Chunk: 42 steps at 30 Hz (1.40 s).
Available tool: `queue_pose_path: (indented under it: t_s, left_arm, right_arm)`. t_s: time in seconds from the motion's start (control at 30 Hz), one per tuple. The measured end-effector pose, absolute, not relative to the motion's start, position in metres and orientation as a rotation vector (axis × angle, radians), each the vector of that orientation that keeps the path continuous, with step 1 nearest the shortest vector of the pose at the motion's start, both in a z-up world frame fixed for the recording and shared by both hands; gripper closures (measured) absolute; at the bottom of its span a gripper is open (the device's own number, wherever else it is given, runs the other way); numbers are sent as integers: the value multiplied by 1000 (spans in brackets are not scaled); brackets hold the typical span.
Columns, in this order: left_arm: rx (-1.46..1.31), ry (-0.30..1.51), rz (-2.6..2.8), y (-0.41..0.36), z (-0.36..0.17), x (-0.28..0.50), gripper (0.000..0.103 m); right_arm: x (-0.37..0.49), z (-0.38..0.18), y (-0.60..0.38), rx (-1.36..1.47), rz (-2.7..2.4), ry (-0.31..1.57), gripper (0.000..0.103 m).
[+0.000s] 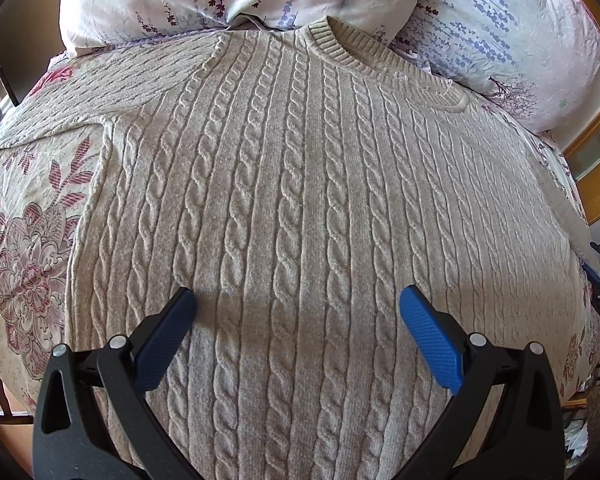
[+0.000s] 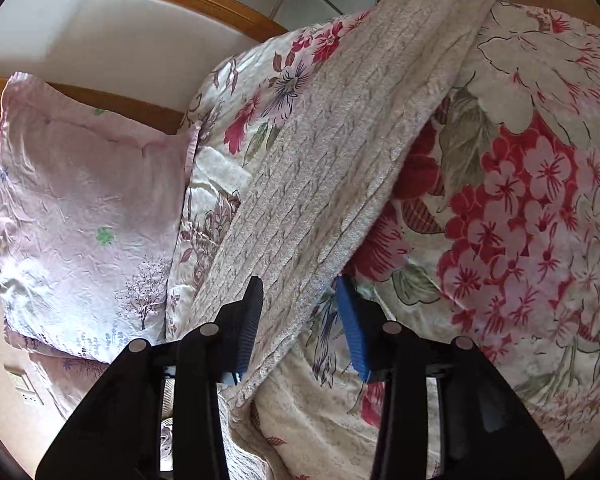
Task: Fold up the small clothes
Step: 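Lift the sleeve with the right tool and fold it across the sweater body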
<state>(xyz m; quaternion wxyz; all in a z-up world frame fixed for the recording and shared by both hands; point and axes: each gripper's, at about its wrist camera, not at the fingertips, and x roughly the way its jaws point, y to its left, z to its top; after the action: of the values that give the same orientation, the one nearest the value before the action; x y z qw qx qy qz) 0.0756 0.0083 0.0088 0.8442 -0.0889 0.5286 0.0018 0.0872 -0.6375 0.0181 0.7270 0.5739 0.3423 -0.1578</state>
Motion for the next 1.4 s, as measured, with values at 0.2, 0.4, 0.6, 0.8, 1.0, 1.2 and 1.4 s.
queue_pose_path:
  t_s: [0.2,0.4,0.6,0.8,1.0,1.2,1.4]
  left_arm:
    - [-206,1112,-3,12,10,77,2]
    - [-211,1108,-13,13,11,75,2]
    - [-204,1107,-15,12,13,74,2]
    - [-219,1100,-10,17,16,73,2]
    - [-234,1097,-2,23,20,70,2]
    - [-238,1093,14,33,22,64,2]
    - [-265,1054,-28,42,26,58,2]
  right_arm:
    - [90,9,-640,1266,-331,721,92]
    - [102,41,-632,1135,-253,628,93]
    - [129,92,-599,1029,-8,527,93]
    - [158,111,-513,922,299,589,93]
    - [182,69,-422,805,407,834,93]
    - [185,35,-377,711,370,1046,86]
    - [159,62,-418,827,353,959,62]
